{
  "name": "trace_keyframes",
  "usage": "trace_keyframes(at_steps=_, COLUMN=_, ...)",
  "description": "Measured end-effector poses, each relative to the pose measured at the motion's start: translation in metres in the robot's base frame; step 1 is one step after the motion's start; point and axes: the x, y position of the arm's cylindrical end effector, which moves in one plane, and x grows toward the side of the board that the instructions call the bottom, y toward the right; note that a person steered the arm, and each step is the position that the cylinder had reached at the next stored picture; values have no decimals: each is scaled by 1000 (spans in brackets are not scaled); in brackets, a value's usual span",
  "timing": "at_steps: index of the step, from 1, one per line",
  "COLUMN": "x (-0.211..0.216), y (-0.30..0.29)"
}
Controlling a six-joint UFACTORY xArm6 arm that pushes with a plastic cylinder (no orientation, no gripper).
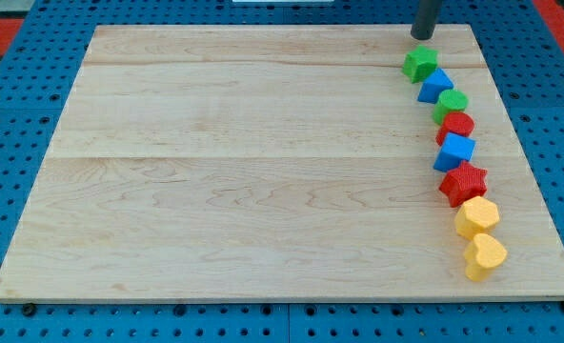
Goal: Slide the green star slightly down and left
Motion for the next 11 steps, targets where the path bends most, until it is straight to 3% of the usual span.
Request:
trace_keyframes(at_steps=4, x=0, y=-18)
trace_keyframes(at_steps=5, x=18, y=-8)
trace_keyframes(at_steps=6, x=32, y=50)
trace_keyframes(at_steps=7, x=60, y=40)
trace_keyframes(at_steps=9, x=34, y=-84)
trace_keyframes(at_steps=10, x=69, y=-76)
trace_keyframes(at_steps=11, x=71, y=-75)
